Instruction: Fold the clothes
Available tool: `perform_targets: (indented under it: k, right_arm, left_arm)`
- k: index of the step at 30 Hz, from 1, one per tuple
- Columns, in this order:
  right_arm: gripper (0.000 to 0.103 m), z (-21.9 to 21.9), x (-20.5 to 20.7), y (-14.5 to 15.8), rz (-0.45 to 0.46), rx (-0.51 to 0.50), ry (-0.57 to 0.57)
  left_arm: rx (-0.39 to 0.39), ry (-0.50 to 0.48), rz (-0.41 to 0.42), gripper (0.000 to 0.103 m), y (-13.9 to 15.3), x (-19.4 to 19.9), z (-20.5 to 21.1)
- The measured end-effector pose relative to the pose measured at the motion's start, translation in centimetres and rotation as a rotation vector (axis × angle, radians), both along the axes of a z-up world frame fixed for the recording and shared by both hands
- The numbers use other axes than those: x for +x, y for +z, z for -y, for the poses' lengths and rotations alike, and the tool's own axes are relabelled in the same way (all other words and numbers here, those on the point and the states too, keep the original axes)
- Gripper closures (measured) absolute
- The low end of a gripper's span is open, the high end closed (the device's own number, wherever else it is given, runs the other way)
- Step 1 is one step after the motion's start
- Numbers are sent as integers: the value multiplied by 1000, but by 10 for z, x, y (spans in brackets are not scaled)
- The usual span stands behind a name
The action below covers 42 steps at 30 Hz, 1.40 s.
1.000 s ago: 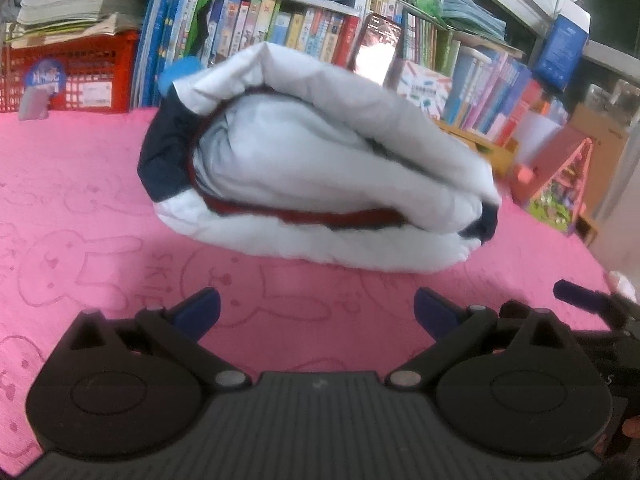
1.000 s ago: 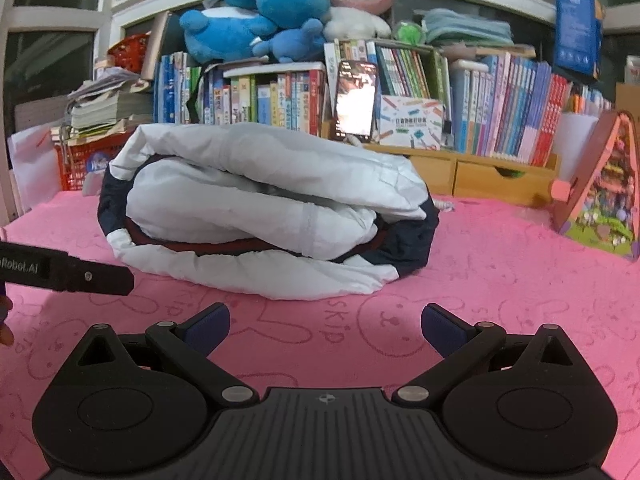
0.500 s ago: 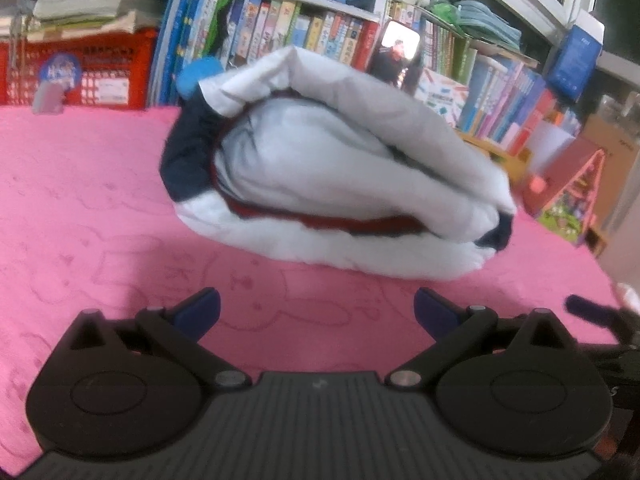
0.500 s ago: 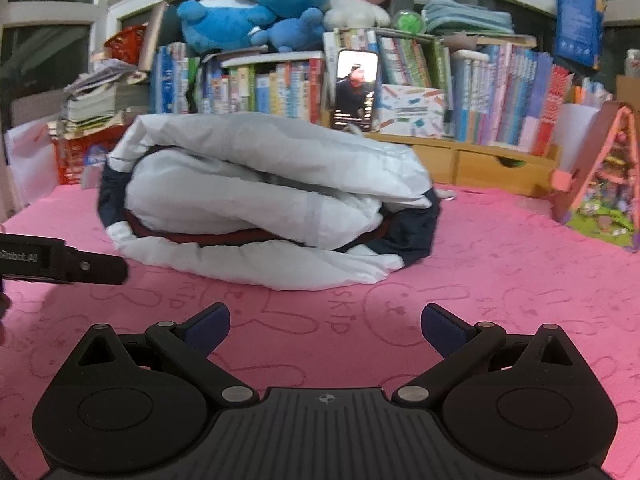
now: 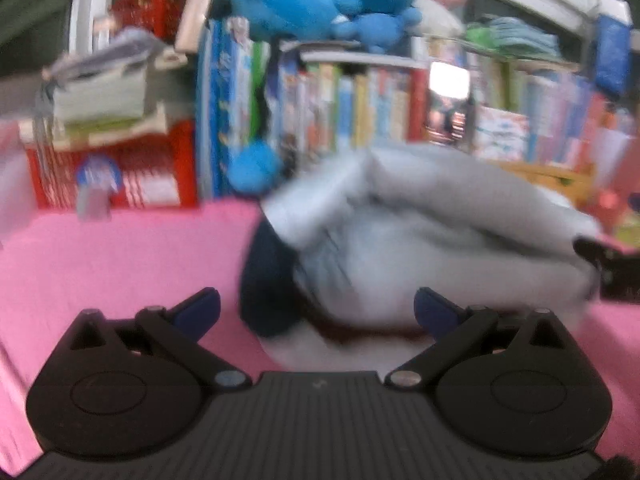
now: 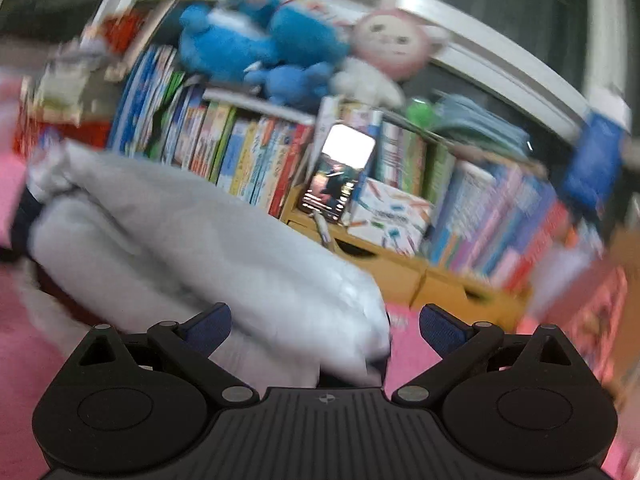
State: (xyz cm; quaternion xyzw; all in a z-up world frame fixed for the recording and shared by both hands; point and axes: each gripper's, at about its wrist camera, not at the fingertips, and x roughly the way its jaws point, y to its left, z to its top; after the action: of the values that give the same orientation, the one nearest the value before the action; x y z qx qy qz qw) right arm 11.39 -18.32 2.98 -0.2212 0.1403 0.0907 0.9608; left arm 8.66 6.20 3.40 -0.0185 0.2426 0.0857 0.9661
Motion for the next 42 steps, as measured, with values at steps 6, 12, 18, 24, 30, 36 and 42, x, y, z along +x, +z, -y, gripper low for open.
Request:
perform_targets:
  k: [6, 12, 18, 24, 30, 36, 42]
  right_arm:
    - [10, -31, 58, -10, -15, -134, 23]
    - [10, -13, 88, 31, -19, 75, 16]
    - [12, 5, 113, 46, -77, 264, 30]
    - [21, 16, 125, 30, -150, 392, 8]
    - [20, 29, 117, 5, -172, 328, -50]
    - [19, 46, 109, -20, -193, 263, -124]
    - [47, 77, 114, -39, -343, 413, -168]
  left_arm:
    - [39, -18, 11, 0, 12, 44, -8]
    - [68, -30, 59, 0, 25, 61, -11]
    - [108, -56, 20, 0, 19, 91, -10]
    - [41, -64, -24, 0, 4, 105, -9]
    - [40, -62, -32, 0, 1, 106, -6]
    - [4, -57, -48, 0, -4, 107, -9]
    - [-137, -74, -71, 19, 2, 100, -23]
